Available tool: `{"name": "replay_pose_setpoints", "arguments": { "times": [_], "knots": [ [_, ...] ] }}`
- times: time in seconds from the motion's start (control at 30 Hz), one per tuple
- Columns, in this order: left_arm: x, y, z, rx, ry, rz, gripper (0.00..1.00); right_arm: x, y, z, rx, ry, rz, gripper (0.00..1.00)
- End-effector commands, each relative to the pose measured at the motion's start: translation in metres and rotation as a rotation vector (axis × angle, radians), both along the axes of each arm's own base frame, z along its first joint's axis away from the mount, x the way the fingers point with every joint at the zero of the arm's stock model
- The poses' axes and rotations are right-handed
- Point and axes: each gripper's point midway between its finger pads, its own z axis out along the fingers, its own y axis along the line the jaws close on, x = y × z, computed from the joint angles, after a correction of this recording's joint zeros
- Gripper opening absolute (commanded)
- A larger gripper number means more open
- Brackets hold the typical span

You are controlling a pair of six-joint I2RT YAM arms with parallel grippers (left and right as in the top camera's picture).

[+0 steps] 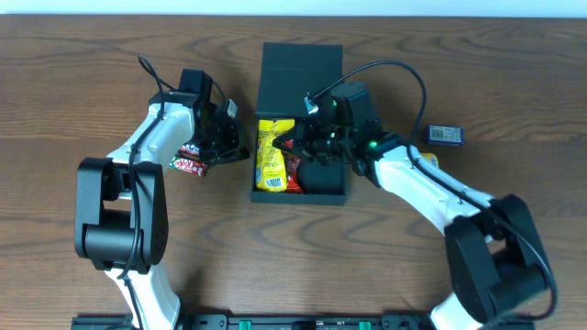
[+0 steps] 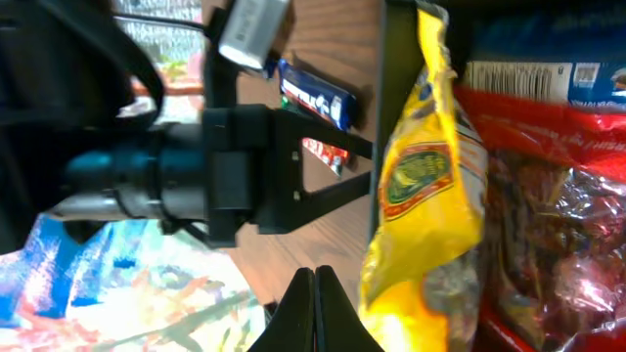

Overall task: Pack container
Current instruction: 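Push the yellow bag down into the box with the right gripper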

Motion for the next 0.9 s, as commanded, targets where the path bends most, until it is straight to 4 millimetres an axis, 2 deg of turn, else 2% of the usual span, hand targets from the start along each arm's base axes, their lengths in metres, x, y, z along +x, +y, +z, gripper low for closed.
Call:
{"name": "replay_pose_setpoints", "arguments": {
  "times": [0.0,0.3,0.43,0.6,0.8,0.87],
  "knots": [
    [-0.002,0.002,-0.003,0.007,0.011,0.003,0.06,-0.002,0.003,-0.006,0.022,0.03,0.026,0.01],
    [-0.002,0.002,-0.003,0.007,0.011,0.003,0.06,-0.007,-0.004,-0.037,-0.051,0.121,0.002,0.01],
    [-0.002,0.002,-0.003,0.008,0.011,0.003,0.06,-0.007,-0.008,-0.043,-0.078,0.122,-0.009,0.01],
    [-0.002,0.002,-0.003,0.008,0.01,0.003,0.06,-0.013,-0.021,-0.062,-0.178,0.162,-0.04,0.01],
    [-0.002,0.002,-0.003,0.008,0.01,0.003,0.06,-0.011,-0.022,-0.063,-0.191,0.134,-0.029,0.01],
    [-0.002,0.002,-0.003,0.008,0.01,0.003,0.06,-0.01,-0.018,-0.057,-0.159,0.108,-0.01,0.01]
  ]
}}
